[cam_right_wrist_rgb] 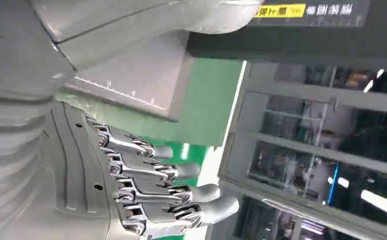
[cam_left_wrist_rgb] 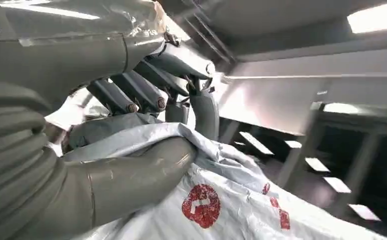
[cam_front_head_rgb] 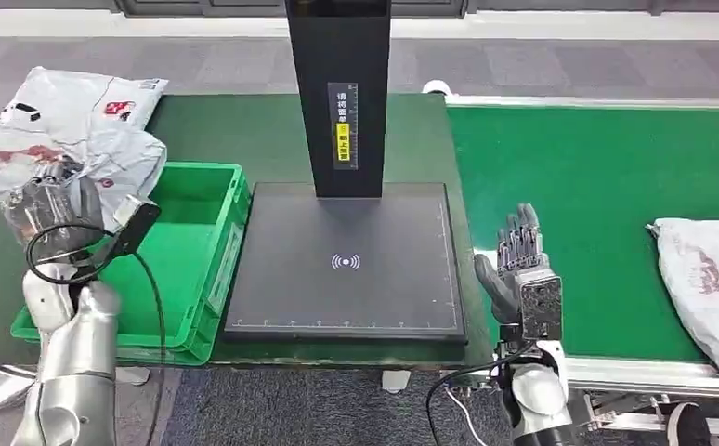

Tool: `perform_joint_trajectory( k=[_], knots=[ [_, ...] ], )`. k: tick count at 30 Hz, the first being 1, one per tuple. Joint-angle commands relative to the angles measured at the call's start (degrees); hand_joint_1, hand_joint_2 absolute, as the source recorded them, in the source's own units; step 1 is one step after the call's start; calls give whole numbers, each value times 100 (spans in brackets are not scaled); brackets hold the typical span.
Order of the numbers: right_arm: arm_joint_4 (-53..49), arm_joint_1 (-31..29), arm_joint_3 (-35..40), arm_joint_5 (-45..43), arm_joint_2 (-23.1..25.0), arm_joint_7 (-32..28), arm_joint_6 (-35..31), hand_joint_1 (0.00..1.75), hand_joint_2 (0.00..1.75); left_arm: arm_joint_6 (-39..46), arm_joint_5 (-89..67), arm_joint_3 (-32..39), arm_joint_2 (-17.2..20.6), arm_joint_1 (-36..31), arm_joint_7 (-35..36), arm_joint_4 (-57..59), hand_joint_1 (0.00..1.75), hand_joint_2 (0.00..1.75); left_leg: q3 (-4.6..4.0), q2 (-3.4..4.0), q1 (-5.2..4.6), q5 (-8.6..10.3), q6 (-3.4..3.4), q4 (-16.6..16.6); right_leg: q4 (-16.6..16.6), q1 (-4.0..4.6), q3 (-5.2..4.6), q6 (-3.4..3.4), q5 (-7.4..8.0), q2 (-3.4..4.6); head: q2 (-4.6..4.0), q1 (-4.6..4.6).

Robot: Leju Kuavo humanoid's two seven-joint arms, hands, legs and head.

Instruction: Moved the parcel from conveyor to table for the left to box.

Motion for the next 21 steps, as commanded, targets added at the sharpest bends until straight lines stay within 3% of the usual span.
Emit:
perform_joint_trajectory(
  k=[1, 5, 6, 8, 13, 21],
  knots=[
    [-140, 75, -294, 134, -62, 155, 91, 0, 175, 9, -1336, 96, 313, 173, 1758, 767, 175, 175, 39, -11, 5, -4, 7, -23, -33, 6, 50, 2, -4, -14, 0, 0],
    [-193, 107, -290, 217, -18, 235, 128, 0, 175, 9, -1424, -540, 555, 342, 2437, 1136, 175, 175, 37, 2, -3, -6, -3, -23, -23, -4, 36, -3, -4, 2, 0, 0],
    [-274, 184, -308, 291, -23, 317, 157, 0, 175, 9, -1430, -858, 670, 177, 2399, 1858, 175, 175, 24, -5, -1, -6, -4, -14, -15, -2, 24, -3, -5, -5, 0, 0],
    [-339, 246, -318, 328, -42, 324, 176, 0, 175, -123, -1477, -1022, 649, 138, 2365, 2060, 175, 175, 22, -19, -1, -2, -7, -16, -15, -3, 22, -4, -7, -21, 0, 0],
    [-646, 310, -629, 600, 73, 422, 458, 0, 175, -1935, -1396, -2229, 768, -114, 1629, 2877, 175, 175, 17, -41, -1, -1, -4, -11, -13, 0, 21, -6, -13, -43, 0, 0],
    [-630, 306, -661, 624, 101, 427, 482, 0, 175, -1952, -1345, -2271, 786, -110, 1634, 2861, 175, 175, 63, -23, -12, -4, -6, -22, -10, -15, 65, 0, -19, -23, 0, 0]
  ],
)
